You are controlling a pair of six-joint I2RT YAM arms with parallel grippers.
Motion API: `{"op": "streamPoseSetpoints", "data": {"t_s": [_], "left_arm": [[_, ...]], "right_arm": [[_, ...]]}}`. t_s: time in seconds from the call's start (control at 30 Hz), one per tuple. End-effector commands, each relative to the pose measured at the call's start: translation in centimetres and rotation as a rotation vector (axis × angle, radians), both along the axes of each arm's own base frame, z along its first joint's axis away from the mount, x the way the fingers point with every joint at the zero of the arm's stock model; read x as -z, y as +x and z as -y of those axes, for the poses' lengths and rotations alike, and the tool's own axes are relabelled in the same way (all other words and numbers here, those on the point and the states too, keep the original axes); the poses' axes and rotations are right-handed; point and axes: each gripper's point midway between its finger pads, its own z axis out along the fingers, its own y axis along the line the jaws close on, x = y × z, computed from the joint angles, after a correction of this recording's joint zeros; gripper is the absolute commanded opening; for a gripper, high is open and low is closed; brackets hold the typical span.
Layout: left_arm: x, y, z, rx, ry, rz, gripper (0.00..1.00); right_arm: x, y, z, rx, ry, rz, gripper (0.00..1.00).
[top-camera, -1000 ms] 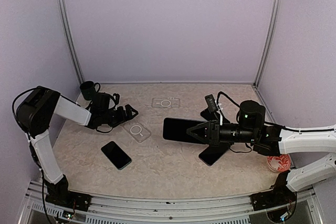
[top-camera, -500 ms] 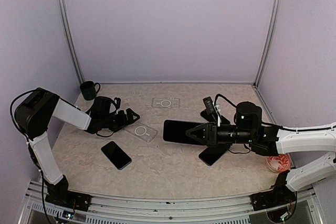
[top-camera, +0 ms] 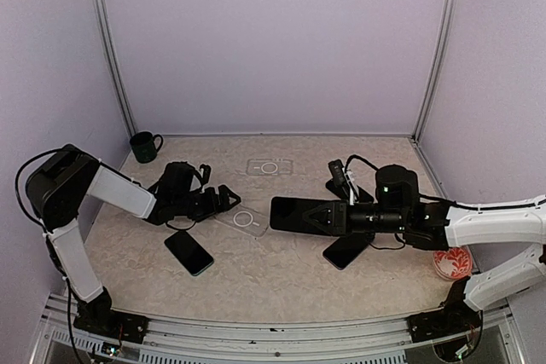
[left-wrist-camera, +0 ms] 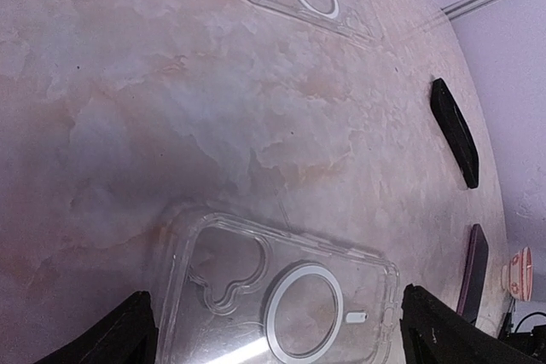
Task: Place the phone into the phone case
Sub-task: Move the phone case to the center of the board.
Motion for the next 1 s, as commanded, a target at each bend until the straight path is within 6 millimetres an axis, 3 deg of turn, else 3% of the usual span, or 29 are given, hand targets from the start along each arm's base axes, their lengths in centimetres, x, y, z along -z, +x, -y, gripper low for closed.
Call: {"op": "streamPoseSetpoints", "data": {"t_s": [0.0, 0.43, 0.97], "left_arm": [[0.6, -1.2, 0.4, -0.002, -0.01, -0.024, 0.96], [-0.5, -3.6, 2.8, 0.046, -0.058, -0.018, 0.96], [-1.2, -5.8, 5.5, 0.105, -0.117, -0.014, 0.96]], "right_arm": [[-1.0, 2.0, 0.3, 0.08, 0.015, -0.024, 0.0], [2.5, 4.9, 1.0, 0.143, 0.035, -0.25, 0.0], [5.1, 7.6, -2.8, 0.023, 0.062, -0.412, 0.0]]}}
